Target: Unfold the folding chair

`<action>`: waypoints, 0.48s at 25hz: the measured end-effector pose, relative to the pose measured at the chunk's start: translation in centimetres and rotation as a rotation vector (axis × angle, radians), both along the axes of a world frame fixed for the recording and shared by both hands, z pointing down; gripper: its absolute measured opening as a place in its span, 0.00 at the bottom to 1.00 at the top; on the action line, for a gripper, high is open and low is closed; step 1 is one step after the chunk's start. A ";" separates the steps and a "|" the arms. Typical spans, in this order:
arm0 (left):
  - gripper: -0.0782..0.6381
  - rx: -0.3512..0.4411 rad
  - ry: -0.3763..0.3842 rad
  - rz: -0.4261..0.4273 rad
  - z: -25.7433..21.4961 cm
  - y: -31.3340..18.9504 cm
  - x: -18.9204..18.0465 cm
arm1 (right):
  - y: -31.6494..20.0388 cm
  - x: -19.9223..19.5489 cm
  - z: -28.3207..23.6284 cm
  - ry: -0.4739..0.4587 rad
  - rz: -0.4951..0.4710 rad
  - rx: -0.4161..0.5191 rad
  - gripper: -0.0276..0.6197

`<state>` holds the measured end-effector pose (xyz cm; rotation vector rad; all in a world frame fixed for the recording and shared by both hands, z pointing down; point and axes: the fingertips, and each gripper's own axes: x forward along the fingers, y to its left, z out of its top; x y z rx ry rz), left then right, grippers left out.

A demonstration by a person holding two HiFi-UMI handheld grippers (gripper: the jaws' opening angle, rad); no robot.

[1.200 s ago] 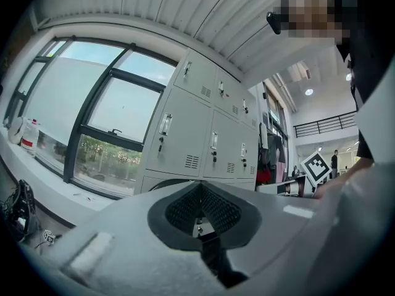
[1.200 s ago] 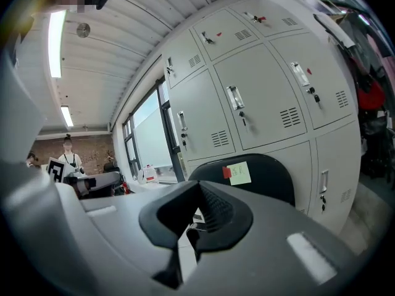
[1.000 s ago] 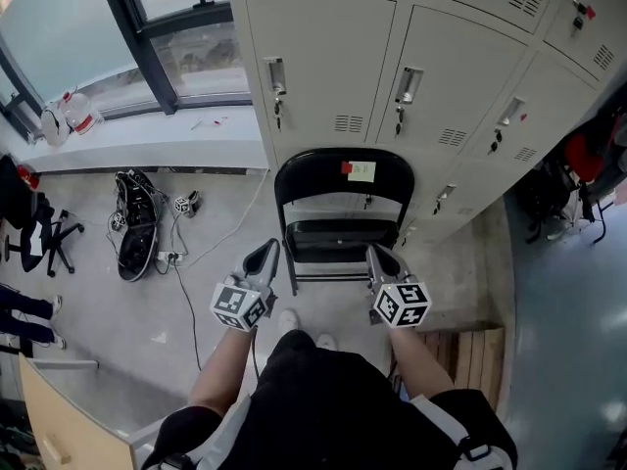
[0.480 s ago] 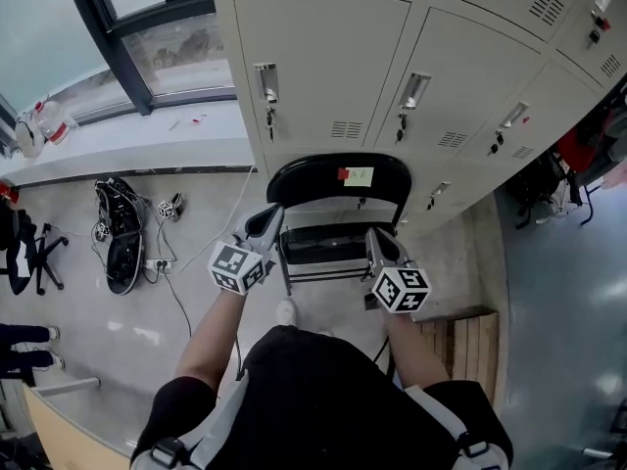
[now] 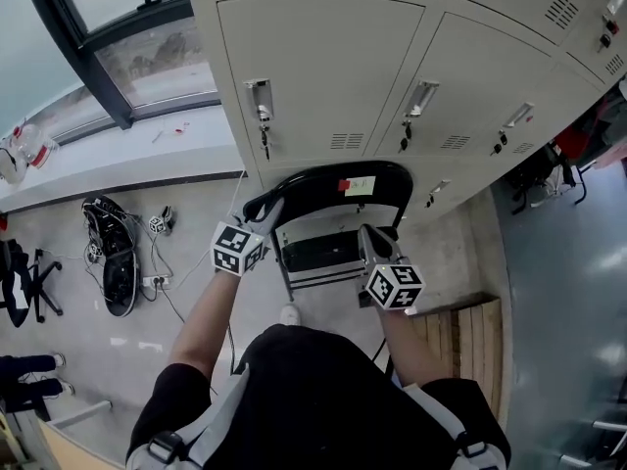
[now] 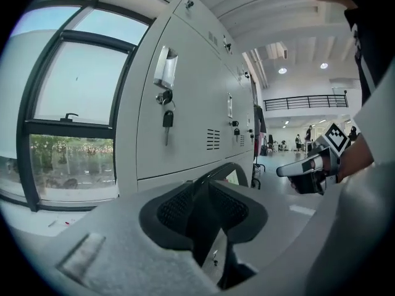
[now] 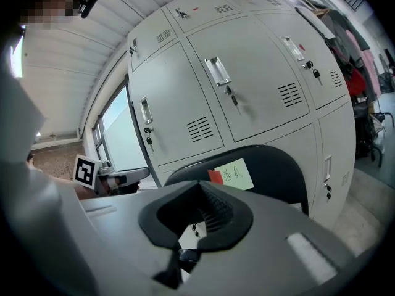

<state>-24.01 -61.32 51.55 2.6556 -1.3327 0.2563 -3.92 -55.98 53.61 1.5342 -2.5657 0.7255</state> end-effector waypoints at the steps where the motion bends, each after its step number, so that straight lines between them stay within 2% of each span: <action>1: 0.23 -0.007 -0.018 0.011 0.4 -0.7 0.0 | -0.1 -0.4 0.2 -0.001 0.001 -0.004 0.05; 6: 0.38 -0.040 -0.105 0.112 2.5 -3.2 1.0 | -0.2 -1.0 1.4 0.008 0.039 -0.033 0.05; 12: 0.42 -0.162 -0.158 0.264 5.8 -4.5 2.6 | 0.1 -0.1 2.5 0.033 0.098 -0.061 0.05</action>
